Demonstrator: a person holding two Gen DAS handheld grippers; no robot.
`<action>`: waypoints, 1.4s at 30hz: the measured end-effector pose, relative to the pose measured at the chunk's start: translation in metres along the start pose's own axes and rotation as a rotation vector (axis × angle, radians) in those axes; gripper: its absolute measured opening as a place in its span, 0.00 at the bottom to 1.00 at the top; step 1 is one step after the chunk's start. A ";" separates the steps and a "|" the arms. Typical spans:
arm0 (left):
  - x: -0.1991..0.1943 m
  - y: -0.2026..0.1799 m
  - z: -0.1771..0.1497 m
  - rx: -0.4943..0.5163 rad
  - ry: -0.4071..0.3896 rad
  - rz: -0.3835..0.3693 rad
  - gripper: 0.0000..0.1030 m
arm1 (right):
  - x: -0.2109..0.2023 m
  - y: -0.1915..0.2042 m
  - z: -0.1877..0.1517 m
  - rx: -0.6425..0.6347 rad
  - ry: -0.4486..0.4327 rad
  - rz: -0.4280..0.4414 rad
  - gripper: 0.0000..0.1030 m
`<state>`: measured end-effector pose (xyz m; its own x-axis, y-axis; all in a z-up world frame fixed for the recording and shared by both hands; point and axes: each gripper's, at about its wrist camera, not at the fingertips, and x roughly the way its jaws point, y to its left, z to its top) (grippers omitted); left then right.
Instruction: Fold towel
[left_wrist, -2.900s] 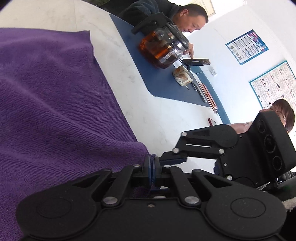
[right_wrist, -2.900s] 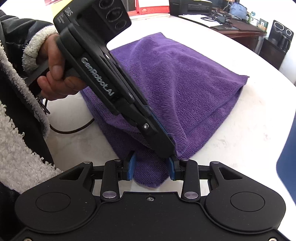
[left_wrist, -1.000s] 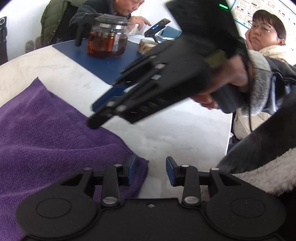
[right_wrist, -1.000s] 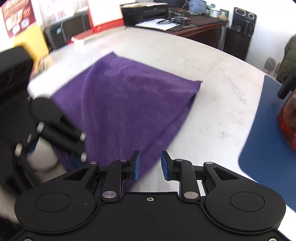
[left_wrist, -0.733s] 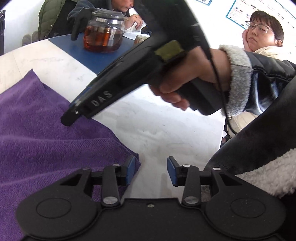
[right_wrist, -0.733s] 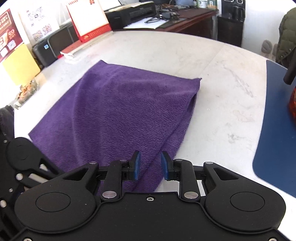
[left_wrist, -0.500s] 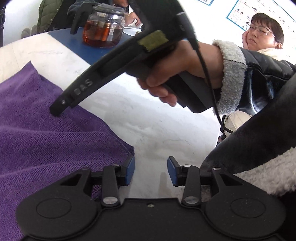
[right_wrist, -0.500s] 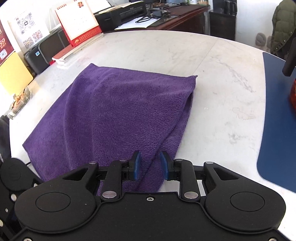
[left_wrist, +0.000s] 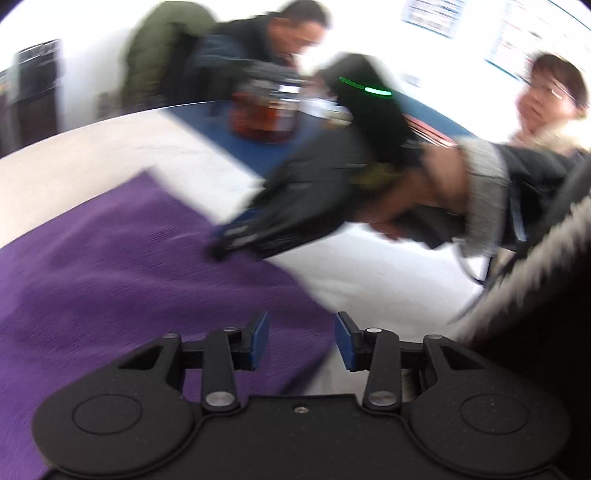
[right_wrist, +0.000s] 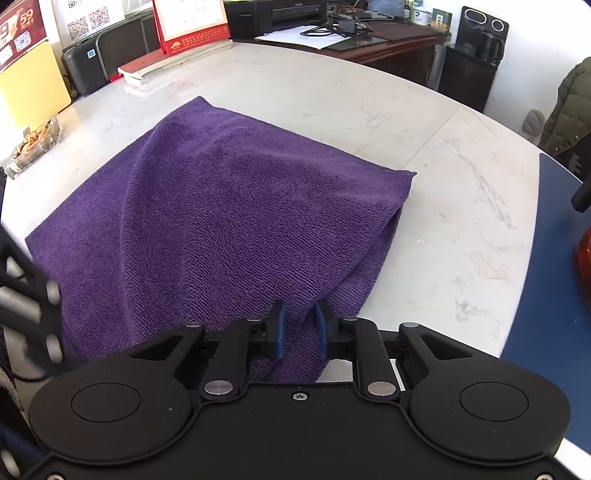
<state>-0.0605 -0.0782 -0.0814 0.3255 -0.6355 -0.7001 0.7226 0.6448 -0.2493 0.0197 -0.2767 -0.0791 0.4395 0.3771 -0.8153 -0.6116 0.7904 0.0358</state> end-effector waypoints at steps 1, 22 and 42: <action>-0.001 0.007 -0.005 -0.027 0.012 0.028 0.36 | -0.001 -0.001 0.000 0.001 -0.002 0.007 0.07; -0.029 0.038 -0.048 -0.162 0.040 0.079 0.37 | -0.002 -0.023 -0.002 0.010 0.014 -0.092 0.02; -0.030 0.036 -0.048 -0.175 0.033 0.068 0.42 | 0.031 -0.050 0.041 0.167 -0.013 -0.020 0.23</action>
<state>-0.0739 -0.0157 -0.1020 0.3482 -0.5755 -0.7400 0.5818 0.7516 -0.3108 0.0912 -0.2850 -0.0826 0.4597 0.3660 -0.8092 -0.4852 0.8666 0.1163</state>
